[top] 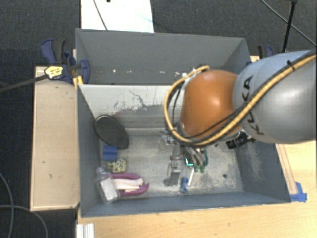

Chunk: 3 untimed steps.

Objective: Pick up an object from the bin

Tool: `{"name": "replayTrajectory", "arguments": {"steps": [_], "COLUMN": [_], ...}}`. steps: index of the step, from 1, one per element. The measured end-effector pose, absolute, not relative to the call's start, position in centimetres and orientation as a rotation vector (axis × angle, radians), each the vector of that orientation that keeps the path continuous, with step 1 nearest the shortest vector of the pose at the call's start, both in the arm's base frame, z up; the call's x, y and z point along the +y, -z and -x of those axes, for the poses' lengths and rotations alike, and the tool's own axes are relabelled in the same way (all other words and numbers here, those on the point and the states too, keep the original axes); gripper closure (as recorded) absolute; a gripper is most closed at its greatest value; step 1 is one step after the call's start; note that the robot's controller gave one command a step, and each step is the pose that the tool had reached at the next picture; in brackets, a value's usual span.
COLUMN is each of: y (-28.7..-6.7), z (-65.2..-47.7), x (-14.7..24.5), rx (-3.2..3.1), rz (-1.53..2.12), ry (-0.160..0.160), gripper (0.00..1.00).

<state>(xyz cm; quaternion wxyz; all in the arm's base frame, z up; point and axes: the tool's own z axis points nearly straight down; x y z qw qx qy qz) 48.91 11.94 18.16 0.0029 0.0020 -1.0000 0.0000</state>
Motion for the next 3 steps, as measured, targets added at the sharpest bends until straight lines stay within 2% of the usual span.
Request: {"name": "replayTrajectory", "arguments": {"steps": [1,2,3], "y": [-7.0,-7.0,-19.5], "z": [-47.9,-47.6,-49.0], "x": [17.3,17.0,19.1], "rx": [-3.130,-3.121,-3.129], "rz": [-0.389,-0.372,-0.386], "ry": [0.004,-0.002,0.005], "gripper": [0.00,1.00,1.00]}}
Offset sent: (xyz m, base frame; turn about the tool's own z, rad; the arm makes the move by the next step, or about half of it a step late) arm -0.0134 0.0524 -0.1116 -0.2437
